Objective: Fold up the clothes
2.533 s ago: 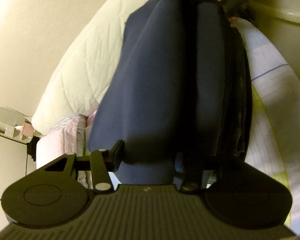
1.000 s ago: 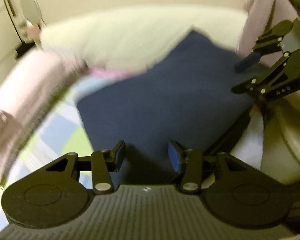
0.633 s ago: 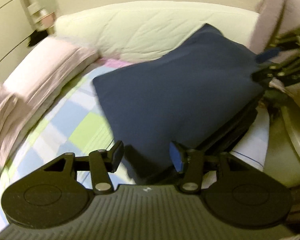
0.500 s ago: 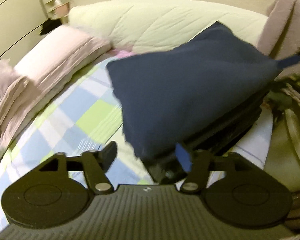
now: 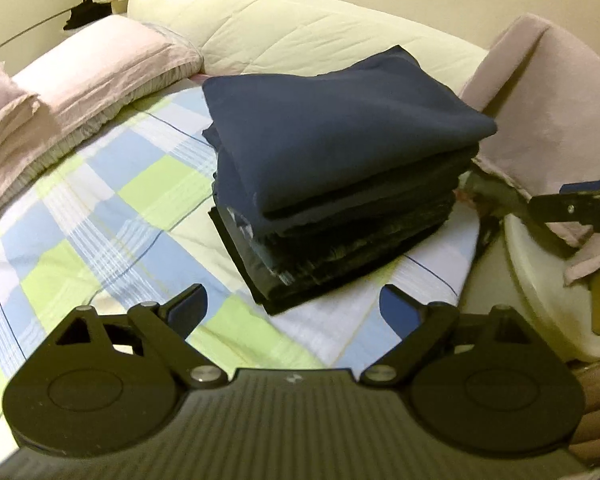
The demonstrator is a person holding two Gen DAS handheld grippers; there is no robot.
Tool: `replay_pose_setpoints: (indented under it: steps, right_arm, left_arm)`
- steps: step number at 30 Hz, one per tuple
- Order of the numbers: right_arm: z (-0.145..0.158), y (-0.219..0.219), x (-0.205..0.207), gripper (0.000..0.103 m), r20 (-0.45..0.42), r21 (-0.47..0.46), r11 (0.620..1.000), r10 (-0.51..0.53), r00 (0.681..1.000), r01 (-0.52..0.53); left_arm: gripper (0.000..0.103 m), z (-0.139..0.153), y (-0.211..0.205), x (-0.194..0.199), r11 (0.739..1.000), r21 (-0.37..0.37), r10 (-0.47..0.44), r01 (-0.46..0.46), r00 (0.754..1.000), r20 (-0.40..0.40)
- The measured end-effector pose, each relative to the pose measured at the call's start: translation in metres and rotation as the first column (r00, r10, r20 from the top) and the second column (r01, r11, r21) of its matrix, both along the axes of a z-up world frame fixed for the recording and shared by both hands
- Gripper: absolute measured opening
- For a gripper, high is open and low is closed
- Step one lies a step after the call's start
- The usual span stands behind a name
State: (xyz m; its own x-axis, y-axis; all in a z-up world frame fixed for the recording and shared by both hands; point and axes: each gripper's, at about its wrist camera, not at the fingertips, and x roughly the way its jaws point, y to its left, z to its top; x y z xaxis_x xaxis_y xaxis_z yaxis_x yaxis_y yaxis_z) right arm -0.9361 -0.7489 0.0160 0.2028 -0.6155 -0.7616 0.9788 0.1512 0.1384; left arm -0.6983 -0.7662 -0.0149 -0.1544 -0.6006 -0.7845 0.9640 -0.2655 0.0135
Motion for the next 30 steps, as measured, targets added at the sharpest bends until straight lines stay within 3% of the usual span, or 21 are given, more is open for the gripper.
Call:
replay_pose_setpoints:
  steps: [13,30]
  right_arm:
    - [0.02,0.067,0.031,0.084,0.001,-0.042,0.996,-0.076,0.997,0.076]
    - [0.014,0.052,0.006,0.084,0.005,-0.021,0.998,0.057,0.998,-0.057]
  left_arm:
    - [0.094,0.022,0.046,0.03,0.999,-0.03,-0.015,0.014,0.999,-0.033]
    - [0.095,0.031,0.045,-0.008,0.99,-0.019,0.136,-0.137,0.99,-0.028]
